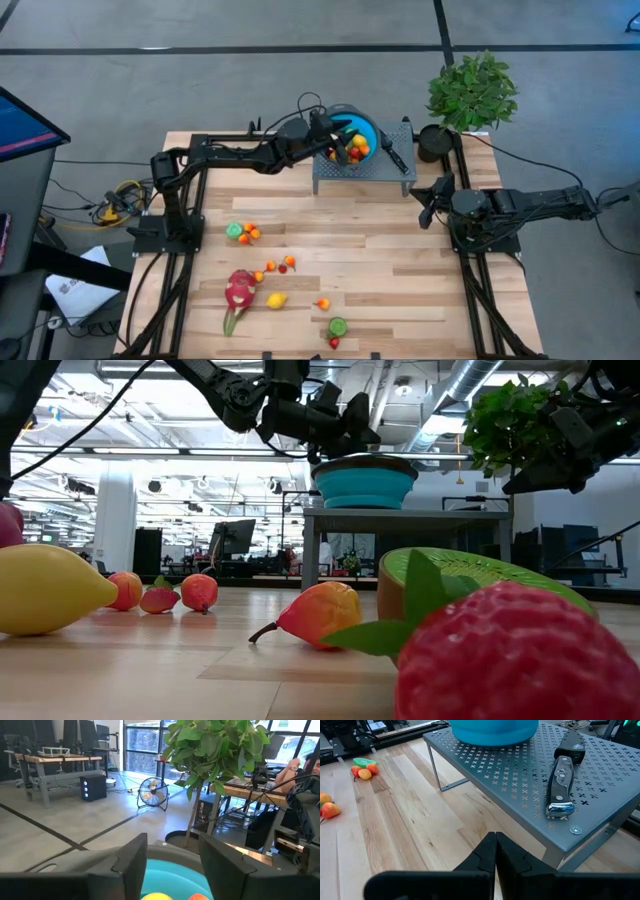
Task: Pick & Place Fruit
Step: Put the yellow pear into the strainer bowl
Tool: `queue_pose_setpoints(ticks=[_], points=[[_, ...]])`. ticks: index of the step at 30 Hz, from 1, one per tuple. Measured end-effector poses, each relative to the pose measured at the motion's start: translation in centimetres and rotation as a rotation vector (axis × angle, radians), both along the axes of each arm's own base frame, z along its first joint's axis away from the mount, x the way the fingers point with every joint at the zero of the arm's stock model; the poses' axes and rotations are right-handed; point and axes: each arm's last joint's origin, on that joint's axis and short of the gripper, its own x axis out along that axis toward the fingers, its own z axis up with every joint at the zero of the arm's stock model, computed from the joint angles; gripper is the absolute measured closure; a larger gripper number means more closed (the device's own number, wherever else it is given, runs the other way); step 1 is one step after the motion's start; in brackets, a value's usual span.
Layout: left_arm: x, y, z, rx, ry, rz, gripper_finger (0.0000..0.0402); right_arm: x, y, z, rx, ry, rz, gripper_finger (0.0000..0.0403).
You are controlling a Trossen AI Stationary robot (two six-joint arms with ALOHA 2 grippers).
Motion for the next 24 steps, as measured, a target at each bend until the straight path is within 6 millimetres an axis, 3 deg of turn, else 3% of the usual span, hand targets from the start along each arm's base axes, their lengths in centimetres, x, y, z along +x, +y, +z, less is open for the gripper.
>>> queue_pose_setpoints(ticks=[11, 24], points=[[-0.1, -0.8, 1.0, -0.029, -0.049, -0.117, 0.0318, 0.0, 0.0, 0.0, 0.008, -0.004, 0.0, 0.0403], [-1.8, -2.0, 5.0, 0.011, -0.142, -0.137, 0.0346, 0.0, 0.0, 0.0, 0.008, -0.005, 0.0, 0.0403]])
